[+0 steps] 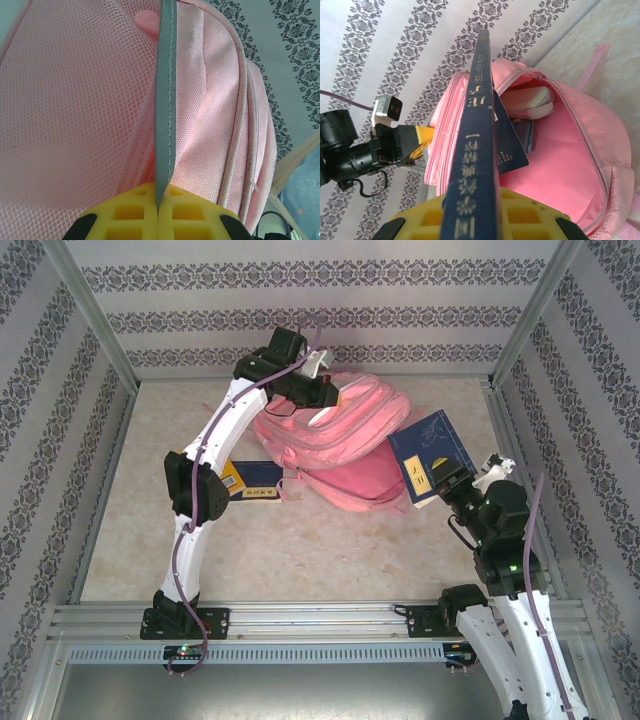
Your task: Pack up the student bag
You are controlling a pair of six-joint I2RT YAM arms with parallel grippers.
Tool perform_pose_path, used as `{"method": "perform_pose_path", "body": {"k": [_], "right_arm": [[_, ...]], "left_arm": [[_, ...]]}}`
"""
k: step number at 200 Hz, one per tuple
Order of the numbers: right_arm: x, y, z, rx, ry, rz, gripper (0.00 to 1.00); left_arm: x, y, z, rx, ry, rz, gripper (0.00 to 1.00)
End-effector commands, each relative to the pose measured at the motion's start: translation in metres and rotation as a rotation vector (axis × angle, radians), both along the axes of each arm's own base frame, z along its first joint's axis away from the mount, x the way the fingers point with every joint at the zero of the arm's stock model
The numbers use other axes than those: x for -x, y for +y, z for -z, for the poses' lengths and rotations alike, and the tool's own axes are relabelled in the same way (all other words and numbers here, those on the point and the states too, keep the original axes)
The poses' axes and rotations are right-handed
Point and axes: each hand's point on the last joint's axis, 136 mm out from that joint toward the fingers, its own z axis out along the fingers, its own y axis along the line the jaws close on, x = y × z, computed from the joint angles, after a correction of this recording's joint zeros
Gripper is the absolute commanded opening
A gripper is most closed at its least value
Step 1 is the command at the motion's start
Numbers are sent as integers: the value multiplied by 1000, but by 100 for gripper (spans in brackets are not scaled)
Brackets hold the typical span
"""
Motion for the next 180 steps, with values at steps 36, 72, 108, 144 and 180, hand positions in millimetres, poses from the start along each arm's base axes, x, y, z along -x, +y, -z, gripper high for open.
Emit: {"method": "perform_pose_path", "body": {"k": [36, 72, 108, 144, 180], "right_arm": [[4, 0, -15, -64, -136, 12, 0], [7, 3, -19, -52, -185, -12, 0], [-13, 3, 23, -19, -54, 12, 0], [-52, 33, 58, -87, 50, -106, 0], [-90, 77, 50, -191, 13, -309, 0]], "left_arm": [[-14, 22, -77, 141, -117, -80, 0], [-17, 25, -77, 167, -97, -88, 0], [-11, 24, -97, 213, -117, -72, 0], [-3, 15, -116, 309, -109, -9, 0], [-2, 11, -118, 394, -74, 55, 0]]}}
